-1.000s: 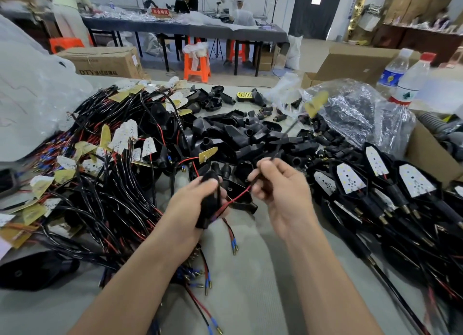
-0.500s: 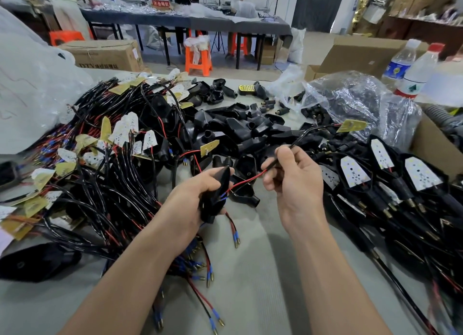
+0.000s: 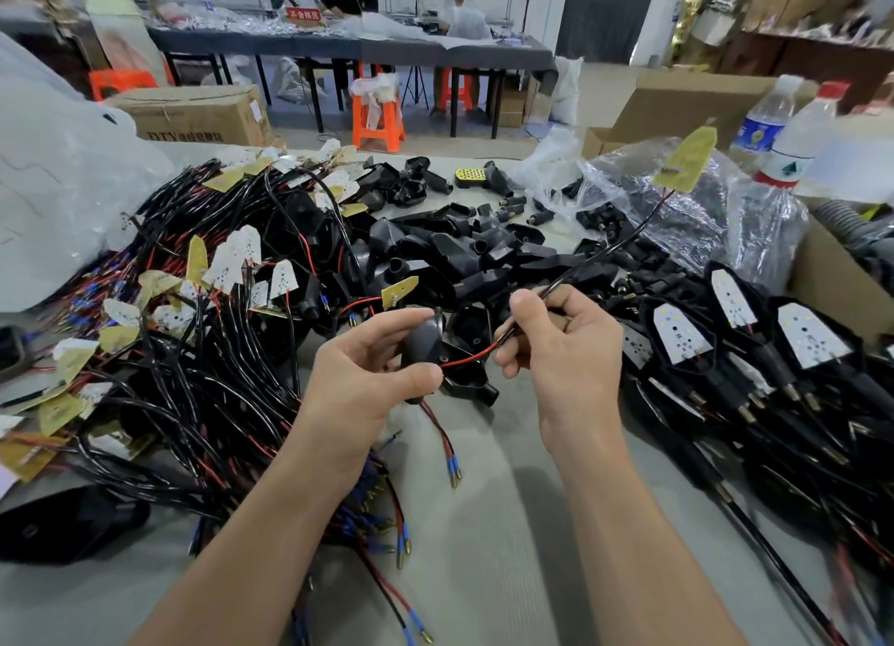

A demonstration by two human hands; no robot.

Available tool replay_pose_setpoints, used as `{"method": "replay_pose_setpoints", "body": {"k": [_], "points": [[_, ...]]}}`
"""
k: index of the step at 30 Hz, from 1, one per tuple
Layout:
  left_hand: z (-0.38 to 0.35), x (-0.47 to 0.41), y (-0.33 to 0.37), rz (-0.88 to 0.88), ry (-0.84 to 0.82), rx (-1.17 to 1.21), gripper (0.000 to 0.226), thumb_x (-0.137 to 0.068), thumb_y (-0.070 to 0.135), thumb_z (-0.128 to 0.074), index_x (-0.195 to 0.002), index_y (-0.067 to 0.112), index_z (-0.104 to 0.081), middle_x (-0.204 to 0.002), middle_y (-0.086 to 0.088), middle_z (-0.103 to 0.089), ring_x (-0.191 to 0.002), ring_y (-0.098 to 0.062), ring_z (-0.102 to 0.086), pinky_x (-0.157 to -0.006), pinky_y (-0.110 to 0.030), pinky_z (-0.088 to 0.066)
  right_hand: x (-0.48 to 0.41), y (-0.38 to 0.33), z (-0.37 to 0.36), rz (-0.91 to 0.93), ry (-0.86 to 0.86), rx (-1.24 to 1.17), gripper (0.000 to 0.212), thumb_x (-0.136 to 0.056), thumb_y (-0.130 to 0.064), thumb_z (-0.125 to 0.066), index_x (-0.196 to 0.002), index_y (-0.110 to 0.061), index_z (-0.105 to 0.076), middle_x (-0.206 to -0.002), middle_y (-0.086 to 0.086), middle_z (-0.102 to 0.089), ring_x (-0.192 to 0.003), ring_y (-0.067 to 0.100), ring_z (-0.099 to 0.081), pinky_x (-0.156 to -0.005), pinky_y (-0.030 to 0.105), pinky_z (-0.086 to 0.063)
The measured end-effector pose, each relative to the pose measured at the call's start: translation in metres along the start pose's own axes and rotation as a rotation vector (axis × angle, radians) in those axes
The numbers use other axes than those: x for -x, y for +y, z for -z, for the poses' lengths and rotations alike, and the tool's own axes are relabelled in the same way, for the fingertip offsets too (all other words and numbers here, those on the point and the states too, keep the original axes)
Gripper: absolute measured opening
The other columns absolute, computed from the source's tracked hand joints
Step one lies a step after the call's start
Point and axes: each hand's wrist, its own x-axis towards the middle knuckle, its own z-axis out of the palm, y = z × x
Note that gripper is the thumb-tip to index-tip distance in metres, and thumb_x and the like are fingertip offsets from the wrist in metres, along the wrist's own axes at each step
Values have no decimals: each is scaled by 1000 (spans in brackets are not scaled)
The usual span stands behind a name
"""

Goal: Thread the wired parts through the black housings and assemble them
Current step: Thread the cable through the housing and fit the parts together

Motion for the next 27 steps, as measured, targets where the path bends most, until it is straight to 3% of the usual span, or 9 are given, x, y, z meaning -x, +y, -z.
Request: {"method": "replay_pose_setpoints", "body": {"k": [5, 10, 16, 21, 24, 27], "points": [[-4, 5, 2, -204, 9, -284, 58, -65, 6, -87, -109, 43, -77, -109, 17, -77, -108, -7, -72, -97, -35, -58, 0, 5, -2, 40, -7, 24, 21, -94, -12, -69, -82, 2, -59, -61, 17, -66, -44, 25, -59, -42, 29, -46], [-9, 14, -2, -485, 71, -524, 64, -68, 0, -88, -116, 40, -74, -118, 26, -71, -117, -2, -66, -99, -12, -46, 2, 7, -6, 50, 28, 8, 15, -95, -10, -66, -81, -8, -62, -60, 12, -67, -48, 23, -65, -47, 30, -52], [-6, 15, -1, -459, 95, -456, 59, -71, 10, -88, -118, 41, -74, -115, 24, -73, -114, -4, -69, -99, -22, -52, 2, 7, -6, 61, 89, 22, 13, -97, -10, -64, -84, -9, -61, -61, 10, -67, -51, 25, -68, -50, 32, -56], [-5, 10, 1, -392, 144, -420, 53, -68, 23, -85, -115, 43, -75, -109, 26, -74, -105, 0, -71, -94, -18, -54, 3, 5, -7, 83, 77, 84, 16, -97, -7, -62, -82, -9, -59, -59, 7, -65, -49, 23, -66, -48, 32, -55], [-6, 12, 0, -418, 130, -491, 56, -70, 18, -86, -117, 45, -73, -113, 27, -72, -111, -1, -68, -98, -20, -52, 6, 3, -11, 67, -2, 57, 14, -96, -7, -63, -82, -8, -61, -62, 15, -66, -50, 23, -66, -49, 31, -55], [-8, 16, 0, -458, 113, -519, 59, -71, 13, -85, -118, 44, -72, -117, 28, -71, -116, -1, -66, -99, -14, -48, 7, 2, -12, 39, -7, 7, 13, -97, -8, -64, -84, -9, -62, -62, 11, -68, -51, 22, -68, -51, 31, -57]]}}
